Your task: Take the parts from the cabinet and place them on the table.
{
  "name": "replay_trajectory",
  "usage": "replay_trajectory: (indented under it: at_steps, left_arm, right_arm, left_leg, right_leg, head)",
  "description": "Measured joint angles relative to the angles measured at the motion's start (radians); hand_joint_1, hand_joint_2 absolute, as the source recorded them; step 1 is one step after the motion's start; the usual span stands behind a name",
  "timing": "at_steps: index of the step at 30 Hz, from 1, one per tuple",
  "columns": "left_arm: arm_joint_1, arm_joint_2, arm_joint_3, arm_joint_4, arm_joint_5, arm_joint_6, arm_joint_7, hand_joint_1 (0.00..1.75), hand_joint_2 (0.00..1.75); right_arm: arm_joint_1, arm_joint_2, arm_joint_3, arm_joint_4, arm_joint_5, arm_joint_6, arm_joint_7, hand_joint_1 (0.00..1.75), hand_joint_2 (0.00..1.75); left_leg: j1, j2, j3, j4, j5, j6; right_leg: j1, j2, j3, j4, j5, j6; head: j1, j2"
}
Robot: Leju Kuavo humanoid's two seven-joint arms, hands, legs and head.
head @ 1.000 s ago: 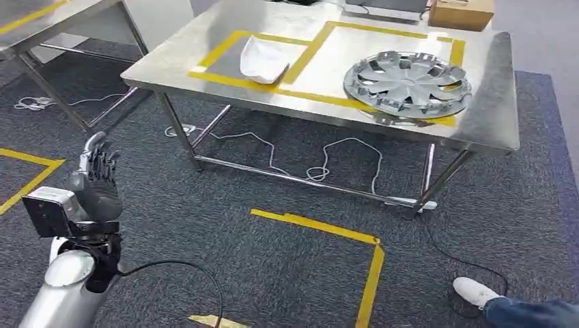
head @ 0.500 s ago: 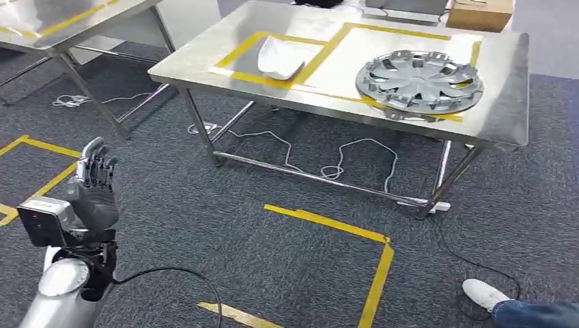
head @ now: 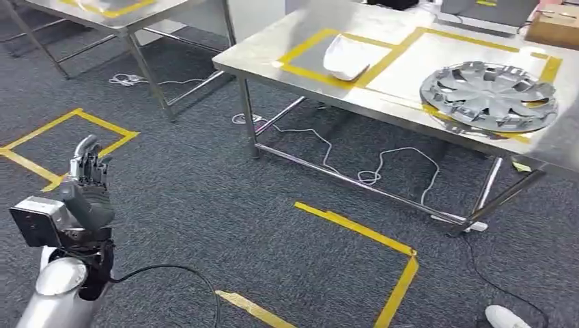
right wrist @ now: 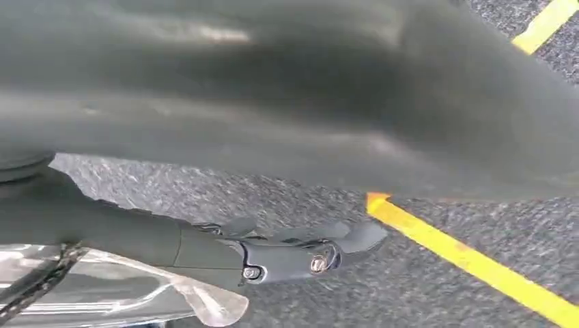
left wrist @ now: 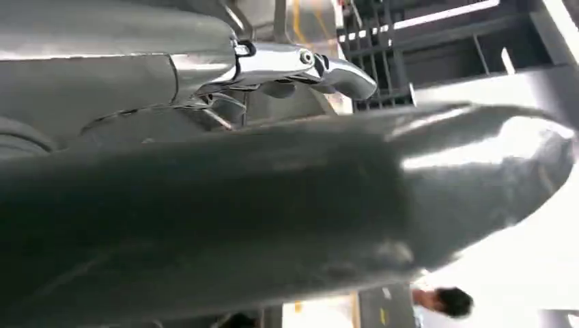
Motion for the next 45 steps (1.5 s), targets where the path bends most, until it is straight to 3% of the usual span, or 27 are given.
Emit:
replay_trajectory:
  at_steps: [1, 5, 6, 7, 8, 11, 12, 14, 15, 16, 17, 21, 23, 26, 28, 30, 31, 32, 34, 36, 37, 38, 39, 41, 42, 44, 45]
  left_arm:
    - [-0.001, -0.001, 0.0, -0.001, -0.001, 0.0, 0.0, 0.0, 0.0]
    - [0.0, -0.001, 0.002, -0.008, -0.003, 0.001, -0.001, 0.0, 0.0]
    - [0.001, 0.002, 0.006, -0.009, -0.005, 0.002, -0.001, 0.0, 0.0]
    - [0.0, 0.0, 0.006, -0.012, -0.008, 0.003, -0.002, 0.0, 0.0]
    - [-0.003, 0.0, 0.005, -0.012, -0.009, 0.003, -0.002, 0.0, 0.0]
    - [-0.001, -0.001, 0.006, -0.012, -0.011, 0.004, -0.002, 0.0, 0.0]
    - [0.0, -0.001, 0.006, -0.012, -0.011, 0.004, -0.002, 0.0, 0.0]
    - [0.0, -0.001, 0.006, -0.013, -0.012, 0.004, -0.002, 0.0, 0.0]
    - [0.0, -0.001, 0.006, -0.013, -0.013, 0.005, -0.002, 0.0, 0.0]
    - [-0.001, -0.001, 0.006, -0.014, -0.014, 0.005, -0.002, 0.0, 0.0]
    - [-0.004, -0.001, 0.006, -0.014, -0.014, 0.006, -0.002, 0.0, 0.0]
    - [-0.002, -0.001, 0.01, -0.018, -0.017, 0.006, -0.004, 0.0, 0.0]
    - [-0.007, -0.003, 0.013, -0.022, -0.017, 0.006, -0.005, 0.0, 0.0]
    - [-0.007, -0.009, 0.013, -0.022, -0.017, 0.006, -0.005, 0.0, 0.0]
    - [-0.005, -0.009, 0.013, -0.021, -0.018, 0.006, -0.005, 0.0, 0.0]
    - [-0.005, -0.01, 0.013, -0.022, -0.018, 0.007, -0.005, 0.0, 0.0]
    - [-0.005, -0.01, 0.013, -0.022, -0.018, 0.01, -0.007, 0.0, 0.0]
    - [-0.005, -0.011, 0.014, -0.022, -0.019, 0.011, -0.008, 0.0, 0.0]
    - [-0.009, -0.011, 0.014, -0.022, -0.021, 0.012, -0.008, 0.0, 0.0]
    - [-0.004, -0.01, 0.017, -0.022, -0.021, 0.016, -0.009, 0.0, 0.0]
    - [-0.002, -0.008, 0.019, -0.022, -0.021, 0.018, -0.009, 0.0, 0.0]
    - [-0.004, -0.009, 0.019, -0.023, -0.021, 0.02, -0.01, 0.0, 0.0]
    - [-0.006, -0.009, 0.019, -0.023, -0.021, 0.02, -0.01, 0.0, 0.0]
    - [-0.005, -0.01, 0.019, -0.022, -0.021, 0.019, -0.01, 0.0, 0.0]
    - [-0.004, -0.01, 0.019, -0.022, -0.021, 0.019, -0.01, 0.0, 0.0]
    - [-0.002, -0.01, 0.019, -0.022, -0.021, 0.018, -0.01, 0.0, 0.0]
    - [-0.002, -0.01, 0.019, -0.022, -0.021, 0.018, -0.01, 0.0, 0.0]
  right_arm:
    - [0.0, 0.0, 0.0, 0.0, 0.001, 0.0, 0.0, 0.0, 0.0]
    - [0.0, 0.0, 0.0, -0.001, 0.001, 0.002, -0.001, 0.0, 0.0]
    - [0.0, 0.001, 0.0, -0.001, 0.002, 0.002, 0.0, 0.0, 0.0]
    - [-0.002, 0.001, 0.0, -0.003, 0.002, 0.002, 0.0, 0.0, 0.0]
    - [-0.002, 0.001, 0.0, -0.003, 0.002, 0.002, -0.001, 0.0, 0.0]
    - [0.003, 0.0, 0.0, -0.003, 0.004, 0.004, 0.0, 0.0, 0.0]
    - [0.004, 0.0, 0.0, -0.003, 0.005, 0.004, 0.001, 0.0, 0.0]
    - [0.001, 0.0, 0.0, -0.003, 0.006, 0.006, 0.001, 0.0, 0.0]
    - [0.0, 0.0, 0.0, -0.003, 0.007, 0.007, 0.001, 0.0, 0.0]
    - [-0.001, 0.0, 0.0, -0.003, 0.008, 0.01, 0.0, 0.0, 0.0]
    - [-0.001, 0.0, 0.0, -0.003, 0.008, 0.01, 0.0, 0.0, 0.0]
    - [-0.005, 0.0, 0.0, -0.003, 0.01, 0.013, -0.001, 0.0, 0.0]
    - [-0.008, 0.0, 0.0, -0.003, 0.011, 0.014, -0.002, 0.0, 0.0]
    - [-0.002, 0.0, 0.0, -0.003, 0.012, 0.014, -0.001, 0.0, 0.0]
    - [0.0, 0.0, 0.0, -0.003, 0.014, 0.014, -0.001, 0.0, 0.0]
    - [-0.001, 0.0, 0.0, -0.003, 0.015, 0.013, -0.001, 0.0, 0.0]
    - [-0.001, 0.0, 0.0, -0.003, 0.016, 0.013, -0.001, 0.0, 0.0]
    - [-0.003, -0.001, 0.0, -0.003, 0.016, 0.013, 0.0, 0.0, 0.0]
    - [-0.001, -0.002, 0.0, -0.003, 0.016, 0.013, 0.0, 0.0, 0.0]
    - [0.0, -0.002, 0.0, -0.004, 0.016, 0.012, 0.0, 0.0, 0.0]
    - [-0.001, -0.001, -0.001, -0.004, 0.017, 0.013, 0.0, 0.0, 0.0]
    - [-0.003, -0.002, -0.001, -0.005, 0.017, 0.013, 0.0, 0.0, 0.0]
    - [-0.003, -0.002, -0.001, -0.005, 0.017, 0.013, 0.0, 0.0, 0.0]
    - [0.002, -0.002, -0.001, -0.005, 0.017, 0.013, 0.0, 0.0, 0.0]
    - [0.004, -0.002, -0.001, -0.005, 0.018, 0.013, 0.0, 0.0, 0.0]
    - [0.004, -0.002, -0.001, -0.005, 0.018, 0.013, 0.0, 0.0, 0.0]
    - [0.002, -0.002, -0.001, -0.005, 0.018, 0.013, 0.0, 0.0, 0.0]
  left_leg:
    - [-0.002, -0.008, -0.005, 0.003, 0.0, -0.005]
    - [0.002, -0.052, -0.034, 0.009, 0.019, -0.034]
    - [0.002, -0.043, -0.038, 0.015, 0.013, -0.037]
    - [-0.003, 0.012, -0.047, 0.037, -0.009, -0.044]
    - [-0.001, 0.044, -0.071, 0.095, -0.048, -0.05]
    - [0.006, 0.065, -0.161, 0.315, -0.139, -0.061]
    - [0.009, 0.066, -0.159, 0.32, -0.129, -0.062]
    - [0.01, 0.075, -0.093, 0.201, -0.058, -0.06]
    - [0.009, 0.093, -0.044, 0.11, -0.018, -0.056]
    - [0.004, 0.147, -0.008, 0.038, -0.005, -0.05]
    - [-0.013, 0.174, 0.0, 0.018, -0.017, -0.045]
    - [-0.01, 0.124, -0.011, 0.008, -0.01, -0.016]
    - [-0.003, 0.104, -0.012, 0.004, -0.004, -0.002]
    - [-0.005, 0.064, -0.019, 0.005, -0.001, 0.006]
    - [-0.005, 0.034, -0.019, 0.006, 0.001, 0.005]
    - [-0.005, 0.006, -0.018, 0.011, 0.001, 0.004]
    - [-0.004, -0.005, -0.019, 0.014, 0.0, 0.001]
    - [-0.008, -0.012, -0.023, 0.017, 0.0, -0.004]
    - [-0.002, -0.032, -0.035, 0.022, 0.007, -0.016]
    - [0.001, -0.059, -0.04, 0.018, 0.015, -0.03]
    - [0.002, -0.05, -0.042, 0.022, 0.01, -0.033]
    - [-0.006, 0.003, -0.054, 0.052, -0.015, -0.04]
    - [-0.004, 0.033, -0.078, 0.106, -0.049, -0.046]
    - [0.004, 0.057, -0.145, 0.26, -0.12, -0.056]
    - [0.006, 0.061, -0.163, 0.302, -0.13, -0.059]
    - [0.011, 0.068, -0.146, 0.274, -0.094, -0.061]
    - [0.011, 0.075, -0.105, 0.195, -0.047, -0.059]
  right_leg:
    - [-0.005, 0.05, 0.017, -0.037, -0.004, -0.001]
    - [-0.001, 0.022, 0.025, -0.061, -0.006, -0.018]
    - [-0.01, 0.007, 0.026, -0.068, -0.001, -0.026]
    - [-0.009, -0.004, 0.027, -0.069, 0.001, -0.03]
    - [-0.007, -0.017, 0.027, -0.068, 0.001, -0.034]
    - [-0.005, -0.062, 0.026, -0.067, -0.001, -0.036]
    - [-0.005, -0.077, 0.026, -0.067, -0.001, -0.036]
    - [-0.005, -0.102, 0.028, -0.067, -0.003, -0.034]
    - [-0.005, -0.113, 0.031, -0.067, -0.005, -0.032]
    - [-0.002, -0.121, 0.034, -0.067, -0.007, -0.028]
    - [0.006, -0.13, 0.031, -0.063, -0.01, -0.023]
    - [0.008, -0.176, 0.036, -0.069, -0.015, -0.005]
    - [0.001, -0.075, 0.004, -0.007, -0.068, -0.001]
    - [0.002, -0.035, -0.114, 0.23, -0.162, 0.001]
    - [0.002, -0.034, -0.122, 0.228, -0.124, -0.001]
    - [0.002, -0.02, -0.05, 0.067, -0.026, -0.007]
    - [0.0, 0.013, -0.01, -0.019, 0.01, -0.011]
    - [-0.005, 0.059, -0.001, -0.04, -0.008, -0.013]
    - [-0.004, 0.048, 0.011, -0.054, -0.005, -0.012]
    - [-0.002, 0.024, 0.013, -0.057, 0.001, -0.023]
    - [-0.01, 0.009, 0.017, -0.065, 0.005, -0.029]
    - [-0.008, 0.0, 0.019, -0.067, 0.007, -0.031]
    - [-0.006, -0.013, 0.019, -0.067, 0.005, -0.035]
    - [-0.003, -0.044, 0.019, -0.066, 0.004, -0.037]
    - [-0.003, -0.058, 0.019, -0.065, 0.002, -0.038]
    - [-0.003, -0.083, 0.02, -0.065, -0.001, -0.037]
    - [-0.003, -0.096, 0.022, -0.064, -0.003, -0.035]
  head:
    - [0.0, 0.0]
    - [-0.002, 0.0]
    - [-0.001, 0.0]
    - [-0.006, 0.0]
    - [-0.013, 0.0]
    - [-0.013, 0.0]
    - [-0.013, 0.0]
    - [-0.013, 0.0]
    - [-0.013, 0.0]
    - [-0.013, 0.0]
    - [-0.015, 0.0]
    - [-0.014, 0.0]
    - [-0.013, 0.0]
    - [-0.008, 0.0]
    - [-0.008, 0.0]
    - [-0.008, 0.0]
    - [-0.008, 0.0]
    - [-0.009, 0.0]
    - [-0.009, 0.0]
    - [-0.008, 0.0]
    - [-0.008, 0.0]
    - [-0.018, 0.0]
    - [-0.025, 0.0]
    - [-0.024, 0.0]
    - [-0.024, 0.0]
    - [-0.024, 0.0]
    - [-0.024, 0.0]
